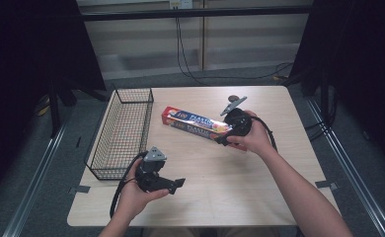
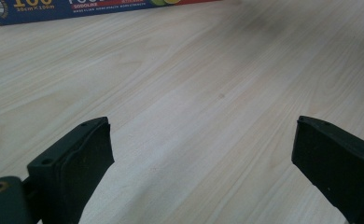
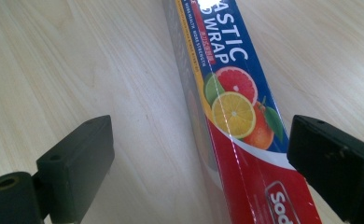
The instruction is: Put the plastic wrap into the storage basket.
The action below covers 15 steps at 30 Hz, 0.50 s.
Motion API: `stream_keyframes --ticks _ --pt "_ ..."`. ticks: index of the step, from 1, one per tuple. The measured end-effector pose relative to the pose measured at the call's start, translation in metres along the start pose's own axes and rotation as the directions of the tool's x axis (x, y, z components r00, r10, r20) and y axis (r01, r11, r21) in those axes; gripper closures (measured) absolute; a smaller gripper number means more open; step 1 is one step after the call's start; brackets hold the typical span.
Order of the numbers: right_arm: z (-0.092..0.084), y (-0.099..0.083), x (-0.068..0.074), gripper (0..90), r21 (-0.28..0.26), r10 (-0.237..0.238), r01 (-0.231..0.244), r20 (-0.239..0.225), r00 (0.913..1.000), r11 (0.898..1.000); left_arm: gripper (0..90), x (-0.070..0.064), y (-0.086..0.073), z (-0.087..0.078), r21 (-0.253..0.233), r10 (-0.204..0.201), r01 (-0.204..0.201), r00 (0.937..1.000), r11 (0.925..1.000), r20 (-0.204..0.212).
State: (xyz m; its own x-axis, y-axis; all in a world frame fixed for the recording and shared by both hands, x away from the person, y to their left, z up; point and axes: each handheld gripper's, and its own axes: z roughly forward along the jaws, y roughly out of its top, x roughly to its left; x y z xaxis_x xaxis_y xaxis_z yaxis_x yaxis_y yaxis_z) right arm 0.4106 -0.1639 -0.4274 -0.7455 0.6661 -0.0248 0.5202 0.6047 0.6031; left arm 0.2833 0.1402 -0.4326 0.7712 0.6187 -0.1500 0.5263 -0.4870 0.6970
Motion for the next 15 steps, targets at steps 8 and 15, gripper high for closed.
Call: stream_keyframes --ticks 8,15 --pt "0.012 -0.002 -0.012 8.1 0.013 0.021 -0.021 0.01 0.9997 1.0 5.0 -0.001 0.0 0.0 -0.008 -0.006 0.006 1.0 1.0 0.001" --pt "0.019 -0.002 -0.02 8.5 0.04 0.016 -0.017 0.032 0.9994 0.999 5.1 0.0 -0.001 0.0 -0.009 0.0 0.0 1.0 1.0 -0.004"
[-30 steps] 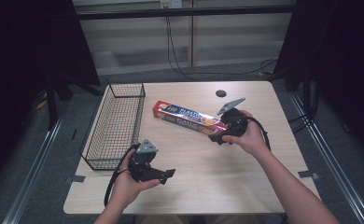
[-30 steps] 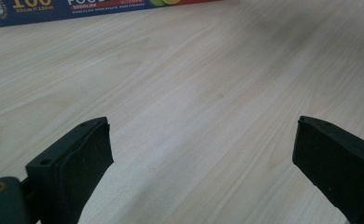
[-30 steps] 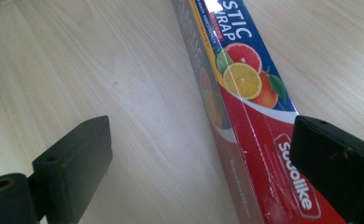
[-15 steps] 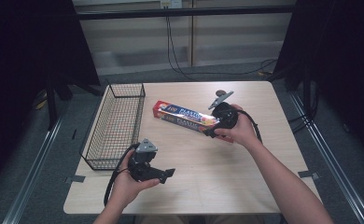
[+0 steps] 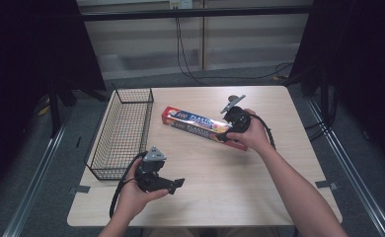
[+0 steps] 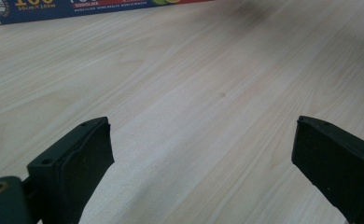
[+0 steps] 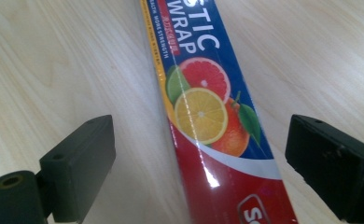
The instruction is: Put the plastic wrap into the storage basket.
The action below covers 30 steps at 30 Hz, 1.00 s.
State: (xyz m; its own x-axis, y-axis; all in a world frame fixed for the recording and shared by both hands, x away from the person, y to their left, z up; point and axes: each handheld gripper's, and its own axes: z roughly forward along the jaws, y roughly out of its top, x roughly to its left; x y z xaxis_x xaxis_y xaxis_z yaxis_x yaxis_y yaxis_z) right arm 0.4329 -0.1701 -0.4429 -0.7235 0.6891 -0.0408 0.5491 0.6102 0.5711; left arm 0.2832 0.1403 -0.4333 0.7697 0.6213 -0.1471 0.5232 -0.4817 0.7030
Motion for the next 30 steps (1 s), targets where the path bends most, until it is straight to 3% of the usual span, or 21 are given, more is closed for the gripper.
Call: stream_keyframes --ticks 5,6,10,17,24,27,30 --pt "0.002 0.005 -0.001 10.7 0.001 0.019 -0.019 -0.013 0.9997 1.0 5.1 0.0 -0.001 0.0 -0.002 -0.005 0.005 1.0 1.0 0.002" --pt "0.004 0.005 -0.002 10.9 -0.009 0.001 -0.001 -0.006 1.0 1.0 5.1 0.0 -0.001 -0.001 -0.002 -0.005 0.005 1.0 1.0 0.001" --pt "0.006 0.005 -0.004 12.4 -0.016 0.02 -0.02 -0.021 0.9996 1.0 5.1 -0.001 -0.001 -0.001 -0.002 -0.01 0.01 1.0 1.0 0.002" --pt "0.016 0.002 -0.006 21.6 0.003 0.007 -0.007 -0.032 0.9995 1.0 5.1 0.0 -0.001 -0.002 0.004 -0.007 0.007 1.0 1.0 -0.006" --pt "0.018 0.001 -0.007 23.2 0.002 0.008 -0.008 -0.035 0.9994 1.0 5.3 0.0 -0.001 -0.001 -0.001 -0.008 0.008 1.0 1.0 -0.002" --pt "0.014 0.0 -0.008 34.1 0.007 0.026 -0.026 -0.031 0.9992 1.0 5.3 0.0 -0.001 -0.002 0.007 -0.002 0.002 1.0 1.0 -0.008" --pt "0.013 0.001 -0.007 35.3 0.017 0.032 -0.031 -0.048 0.9984 0.999 5.3 0.0 0.0 -0.003 0.006 -0.003 0.003 1.0 1.0 -0.007"
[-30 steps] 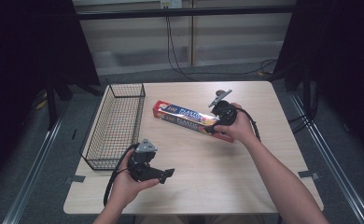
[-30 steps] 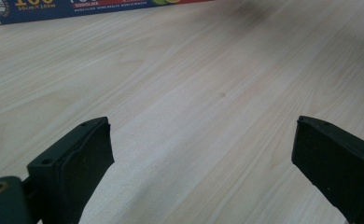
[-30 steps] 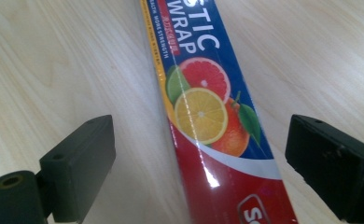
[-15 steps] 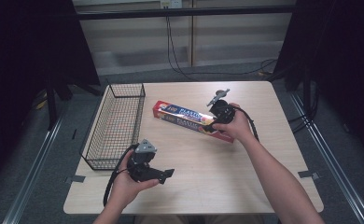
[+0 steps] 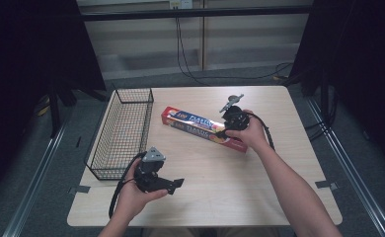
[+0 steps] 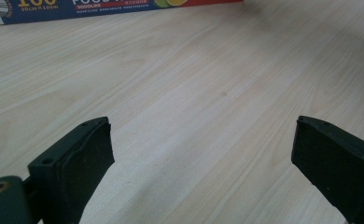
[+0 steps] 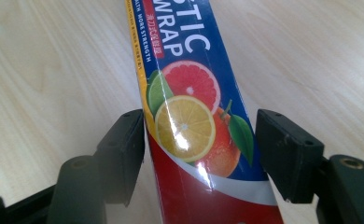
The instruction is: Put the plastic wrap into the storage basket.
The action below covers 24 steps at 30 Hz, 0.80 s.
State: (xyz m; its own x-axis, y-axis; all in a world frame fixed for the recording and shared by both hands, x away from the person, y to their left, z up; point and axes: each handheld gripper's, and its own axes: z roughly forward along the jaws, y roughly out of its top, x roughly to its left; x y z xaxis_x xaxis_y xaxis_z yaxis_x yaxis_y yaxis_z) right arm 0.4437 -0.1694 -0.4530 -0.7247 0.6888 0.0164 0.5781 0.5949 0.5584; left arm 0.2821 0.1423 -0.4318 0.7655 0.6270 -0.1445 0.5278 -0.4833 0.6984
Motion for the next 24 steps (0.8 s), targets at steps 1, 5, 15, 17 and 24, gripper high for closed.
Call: stream_keyframes --ticks 1,5,15,17,24 --pt "-0.001 0.001 0.002 35.4 0.012 0.006 -0.006 -0.011 0.9999 1.0 5.3 0.0 0.0 0.0 -0.001 0.001 -0.001 1.0 1.0 0.0" --pt "0.001 0.002 0.002 34.5 0.021 0.019 -0.018 -0.015 0.9997 1.0 5.3 -0.001 0.0 0.001 -0.004 -0.005 0.005 1.0 1.0 0.006" --pt "0.01 0.003 0.002 32.7 0.072 0.043 -0.041 -0.027 0.9987 0.997 5.5 -0.001 -0.001 0.003 0.007 0.006 -0.006 0.9999 1.0 0.01" --pt "0.011 0.003 0.003 32.7 0.077 0.046 -0.044 -0.026 0.9986 0.996 5.5 -0.001 0.0 0.003 0.007 0.006 -0.006 0.9999 1.0 0.01" --pt "0.015 0.006 0.003 32.9 0.088 0.046 -0.043 -0.026 0.9986 0.995 5.8 -0.001 0.0 0.003 0.002 0.005 -0.005 1.0 1.0 0.0"
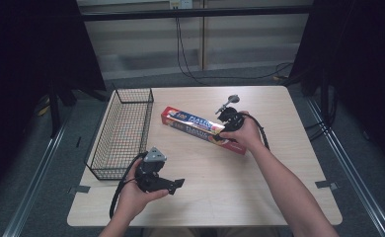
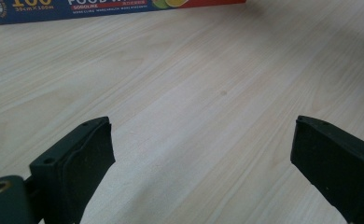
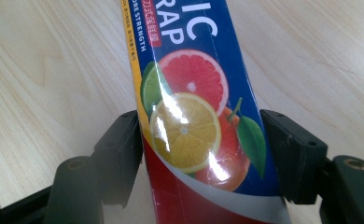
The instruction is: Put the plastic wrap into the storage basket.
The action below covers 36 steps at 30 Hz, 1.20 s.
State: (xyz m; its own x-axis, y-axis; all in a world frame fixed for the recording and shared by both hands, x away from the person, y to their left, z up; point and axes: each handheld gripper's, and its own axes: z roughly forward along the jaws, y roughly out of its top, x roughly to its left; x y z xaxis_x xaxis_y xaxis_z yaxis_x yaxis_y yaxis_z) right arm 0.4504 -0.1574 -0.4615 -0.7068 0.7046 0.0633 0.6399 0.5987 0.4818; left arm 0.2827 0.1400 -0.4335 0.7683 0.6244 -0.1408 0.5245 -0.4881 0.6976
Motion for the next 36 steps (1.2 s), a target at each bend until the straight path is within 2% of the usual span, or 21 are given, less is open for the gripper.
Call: stream_keyframes --ticks 2,3,5,7,8,10,13,17,21,22,23,24,25,28,29,31,36 --pt "0.001 0.002 0.001 36.3 0.015 -0.011 0.011 0.001 0.9999 1.0 5.9 0.0 0.0 0.0 -0.001 0.003 -0.003 1.0 1.0 0.0" --pt "0.001 0.003 0.0 37.6 0.039 -0.053 0.053 -0.001 0.9986 0.998 6.0 -0.001 0.0 0.0 -0.006 0.002 -0.002 1.0 1.0 0.0" --pt "0.0 0.004 0.001 38.4 0.053 -0.052 0.052 -0.011 0.9986 0.997 6.3 -0.001 0.0 0.0 -0.008 0.001 -0.001 1.0 1.0 0.008" --pt "0.0 0.008 0.005 41.1 0.071 -0.084 0.086 -0.026 0.9961 0.994 6.4 -0.001 0.0 -0.002 -0.004 0.006 -0.006 1.0 1.0 0.002" --pt "0.0 0.008 0.006 42.0 0.079 -0.08 0.082 -0.028 0.9964 0.994 6.5 -0.001 0.0 -0.002 -0.003 0.001 -0.001 1.0 1.0 0.001" --pt "0.001 0.009 0.008 42.7 0.074 -0.089 0.091 -0.034 0.9955 0.993 6.5 0.0 0.0 -0.003 -0.002 0.007 -0.007 1.0 1.0 -0.002" --pt "0.001 0.009 0.012 44.5 0.079 -0.104 0.107 -0.031 0.994 0.991 6.6 0.0 0.0 -0.003 -0.007 -0.004 0.004 1.0 1.0 0.001" --pt "-0.001 0.008 0.017 44.7 0.084 -0.081 0.083 -0.024 0.9964 0.993 6.6 0.0 0.0 -0.004 -0.006 -0.003 0.003 1.0 1.0 -0.002" --pt "-0.003 0.004 0.02 44.8 0.078 -0.082 0.084 -0.026 0.9963 0.993 6.6 0.0 0.0 -0.004 -0.009 -0.008 0.008 0.9999 0.9999 -0.007" --pt "-0.005 0.002 0.021 44.8 0.055 -0.097 0.098 -0.019 0.9951 0.994 6.6 0.001 0.0 -0.004 -0.009 -0.006 0.006 1.0 0.9999 -0.006" --pt "-0.005 0.002 0.021 44.8 0.055 -0.097 0.098 -0.019 0.9951 0.994 6.6 0.001 0.0 -0.004 -0.009 -0.006 0.006 1.0 0.9999 -0.006" --pt "-0.009 -0.002 0.021 44.9 0.048 -0.071 0.072 -0.026 0.9972 0.996 6.6 0.002 0.001 -0.003 -0.008 -0.005 0.005 1.0 1.0 -0.006" --pt "-0.01 -0.002 0.021 44.9 0.051 -0.064 0.066 -0.026 0.9976 0.997 6.6 0.002 0.001 -0.003 -0.008 -0.005 0.005 1.0 1.0 -0.006" --pt "-0.015 -0.004 0.022 45.0 0.04 -0.074 0.075 -0.024 0.997 0.996 6.6 0.001 0.002 -0.004 0.0 0.001 -0.001 1.0 1.0 -0.007" --pt "-0.019 -0.004 0.022 45.0 0.032 -0.071 0.072 -0.037 0.9968 0.997 6.6 0.001 0.002 -0.004 -0.013 -0.001 0.0 1.0 0.9999 -0.007" --pt "-0.022 -0.005 0.023 45.0 0.027 -0.066 0.067 -0.04 0.9971 0.997 6.6 0.001 0.004 -0.004 -0.01 -0.002 0.002 0.9999 1.0 -0.012" --pt "-0.032 -0.007 0.026 45.2 -0.001 -0.08 0.08 -0.048 0.9957 0.997 6.6 0.002 0.008 -0.004 -0.021 -0.016 0.016 0.9999 0.9997 0.003"
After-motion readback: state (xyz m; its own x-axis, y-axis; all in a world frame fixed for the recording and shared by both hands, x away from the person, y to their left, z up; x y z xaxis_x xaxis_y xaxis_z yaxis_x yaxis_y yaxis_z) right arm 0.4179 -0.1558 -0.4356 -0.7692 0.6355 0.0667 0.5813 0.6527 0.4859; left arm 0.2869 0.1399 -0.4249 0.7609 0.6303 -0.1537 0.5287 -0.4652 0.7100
